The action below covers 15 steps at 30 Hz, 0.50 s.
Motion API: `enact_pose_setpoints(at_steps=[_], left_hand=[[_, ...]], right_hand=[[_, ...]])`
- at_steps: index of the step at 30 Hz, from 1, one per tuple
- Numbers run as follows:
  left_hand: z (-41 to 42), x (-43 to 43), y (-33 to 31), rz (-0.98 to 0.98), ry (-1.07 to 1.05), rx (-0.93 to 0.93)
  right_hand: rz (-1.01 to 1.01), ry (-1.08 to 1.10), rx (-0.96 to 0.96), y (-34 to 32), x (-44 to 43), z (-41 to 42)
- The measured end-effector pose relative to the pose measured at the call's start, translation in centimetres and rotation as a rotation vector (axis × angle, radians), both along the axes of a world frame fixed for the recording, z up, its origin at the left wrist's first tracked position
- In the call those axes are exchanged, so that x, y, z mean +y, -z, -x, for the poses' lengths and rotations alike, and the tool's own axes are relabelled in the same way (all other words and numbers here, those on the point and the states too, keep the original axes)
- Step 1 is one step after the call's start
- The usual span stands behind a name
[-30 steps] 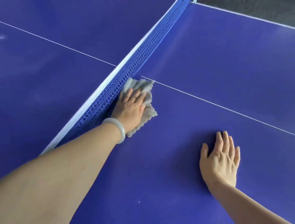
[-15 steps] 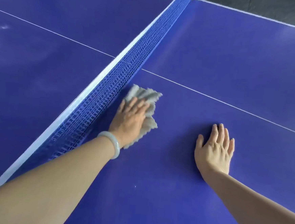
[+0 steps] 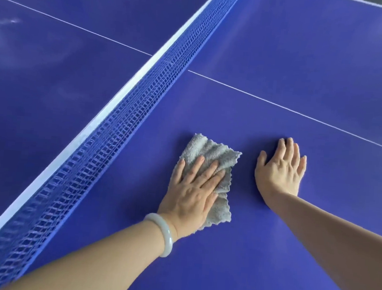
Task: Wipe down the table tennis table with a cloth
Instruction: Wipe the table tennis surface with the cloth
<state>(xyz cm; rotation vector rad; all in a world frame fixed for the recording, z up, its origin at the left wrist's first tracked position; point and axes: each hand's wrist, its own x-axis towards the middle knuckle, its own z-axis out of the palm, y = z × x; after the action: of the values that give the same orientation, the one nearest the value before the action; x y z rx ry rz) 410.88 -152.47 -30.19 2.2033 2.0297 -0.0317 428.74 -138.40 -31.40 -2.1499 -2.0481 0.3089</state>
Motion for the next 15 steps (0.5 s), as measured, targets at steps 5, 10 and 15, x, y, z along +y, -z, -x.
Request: enact_pose_setpoints(at_steps=[5, 10, 15], left_hand=[[-0.4, 0.1, 0.3, -0.004, -0.021, 0.045], [-0.6, 0.1, 0.7, -0.019, -0.046, 0.019], [-2.9, 0.0, 0.2, -0.007, -0.18, -0.002]], right_hand=[[0.045, -0.046, 0.166, -1.5, -0.2, -0.8], [0.046, -0.064, 0.241, -2.2, -9.2, -4.1], [-0.022, -0.021, 0.274, -0.9, -16.4, -5.6]])
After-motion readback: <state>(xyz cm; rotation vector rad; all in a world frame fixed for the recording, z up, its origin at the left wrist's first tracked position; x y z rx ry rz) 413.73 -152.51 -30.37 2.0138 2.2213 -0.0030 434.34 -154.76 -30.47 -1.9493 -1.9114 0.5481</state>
